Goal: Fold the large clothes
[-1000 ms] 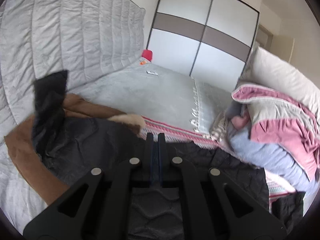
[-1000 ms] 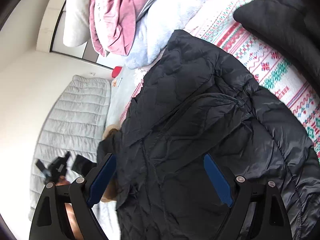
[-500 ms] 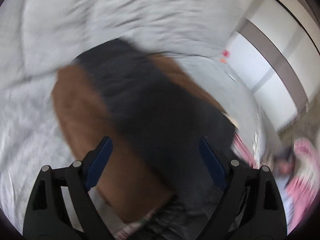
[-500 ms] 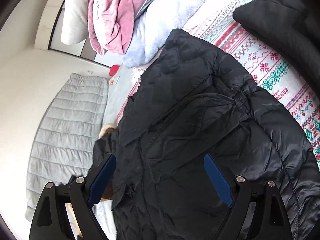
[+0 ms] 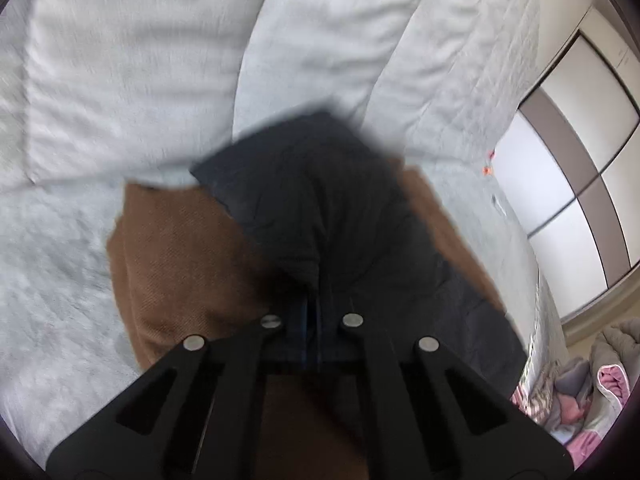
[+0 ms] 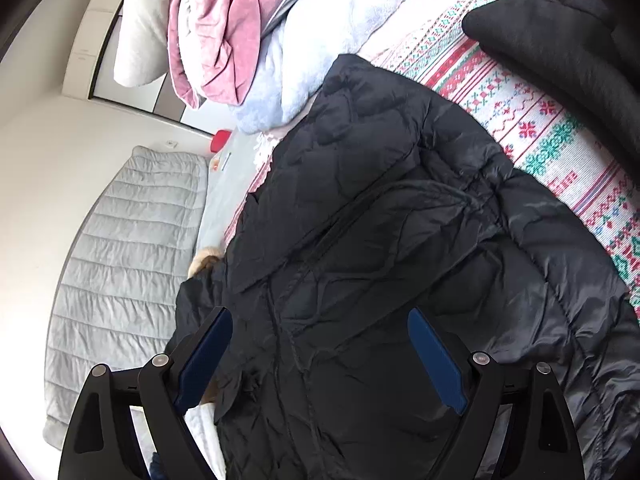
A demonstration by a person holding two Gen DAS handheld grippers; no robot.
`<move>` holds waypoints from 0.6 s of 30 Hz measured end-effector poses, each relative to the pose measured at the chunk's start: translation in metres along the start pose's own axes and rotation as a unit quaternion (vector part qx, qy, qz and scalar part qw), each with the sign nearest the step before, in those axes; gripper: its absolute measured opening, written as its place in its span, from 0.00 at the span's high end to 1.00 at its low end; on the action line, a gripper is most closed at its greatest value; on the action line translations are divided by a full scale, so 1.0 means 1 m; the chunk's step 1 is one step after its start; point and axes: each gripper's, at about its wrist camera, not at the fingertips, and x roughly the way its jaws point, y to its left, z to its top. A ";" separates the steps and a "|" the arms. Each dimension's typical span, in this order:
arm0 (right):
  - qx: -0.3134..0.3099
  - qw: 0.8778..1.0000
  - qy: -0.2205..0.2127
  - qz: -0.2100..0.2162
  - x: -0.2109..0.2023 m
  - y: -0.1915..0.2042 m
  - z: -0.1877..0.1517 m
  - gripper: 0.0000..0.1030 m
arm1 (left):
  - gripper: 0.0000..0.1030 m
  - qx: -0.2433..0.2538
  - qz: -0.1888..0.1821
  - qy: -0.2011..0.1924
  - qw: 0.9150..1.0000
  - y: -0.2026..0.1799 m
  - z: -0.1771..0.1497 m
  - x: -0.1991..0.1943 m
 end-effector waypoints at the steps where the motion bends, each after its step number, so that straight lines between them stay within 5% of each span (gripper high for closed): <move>1: 0.002 1.000 -0.001 0.002 -0.001 0.000 0.001 0.12 | 0.97 0.017 -0.012 -0.025 0.999 -0.014 0.000 -0.016; 7: 0.014 1.000 -0.007 0.015 -0.007 -0.003 0.003 0.12 | 0.97 0.117 -0.119 -0.053 0.984 -0.108 -0.029 -0.088; 13: 0.035 0.999 -0.021 0.015 -0.014 -0.013 0.009 0.12 | 0.97 0.259 -0.228 -0.041 0.938 -0.217 -0.146 -0.149; 18: 0.048 0.998 -0.027 0.017 -0.019 -0.021 0.015 0.12 | 0.97 0.358 -0.249 -0.003 0.900 -0.280 -0.256 -0.141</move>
